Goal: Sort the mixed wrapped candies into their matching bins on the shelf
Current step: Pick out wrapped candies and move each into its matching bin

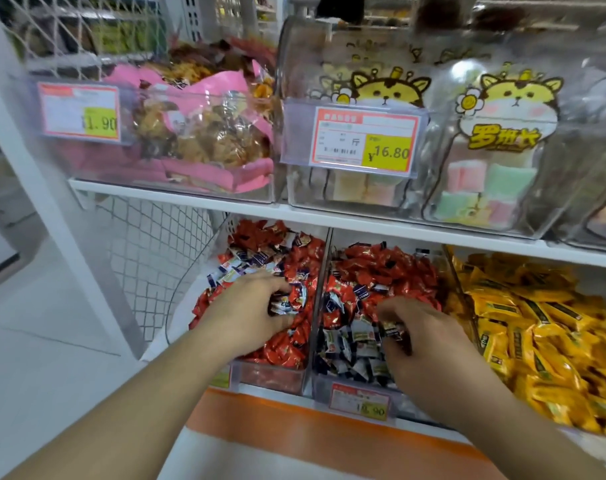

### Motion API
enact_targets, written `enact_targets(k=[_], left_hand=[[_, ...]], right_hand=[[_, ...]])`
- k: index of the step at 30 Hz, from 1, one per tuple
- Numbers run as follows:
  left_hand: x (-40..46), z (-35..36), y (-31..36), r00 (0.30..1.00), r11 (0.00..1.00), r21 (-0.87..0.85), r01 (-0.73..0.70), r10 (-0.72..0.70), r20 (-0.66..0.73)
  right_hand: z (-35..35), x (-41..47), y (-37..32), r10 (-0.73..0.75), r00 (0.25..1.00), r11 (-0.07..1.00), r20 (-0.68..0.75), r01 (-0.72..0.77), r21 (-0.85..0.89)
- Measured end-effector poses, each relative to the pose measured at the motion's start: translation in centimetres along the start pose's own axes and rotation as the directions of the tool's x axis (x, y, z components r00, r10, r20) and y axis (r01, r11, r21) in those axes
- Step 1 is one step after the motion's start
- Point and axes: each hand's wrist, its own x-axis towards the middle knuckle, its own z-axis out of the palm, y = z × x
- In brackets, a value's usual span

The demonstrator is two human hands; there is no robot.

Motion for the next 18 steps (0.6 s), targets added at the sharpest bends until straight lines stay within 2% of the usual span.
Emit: enact_targets(k=[4, 10, 14, 18], left_hand=[[0.9, 0.6, -0.1, 1.0, 0.997, 0.077, 0.022, -0.021, -0.015], [0.6, 0.5, 0.1, 0.994, 0.996, 0.036, 0.08, -0.077, -0.08], [-0.2, -1.4, 0.3, 0.972, 0.982, -0.131, 0.14, -0.161, -0.173], [-1.6, -3.4, 1.2, 0.959, 0.908, -0.399, 0.126, -0.214, -0.186]], right_hand=[[0.6, 0.5, 0.1, 0.004, 1.0, 1.0, 0.019, -0.003, -0.017], [0.5, 0.6, 0.4, 0.014, 1.0, 1.0, 0.027, -0.014, 0.002], [0.1, 0.3, 0.7, 0.014, 1.0, 1.0, 0.007, -0.014, 0.021], [-0.3, 0.0, 1.0, 0.012, 1.0, 1.0, -0.004, -0.012, 0.026]])
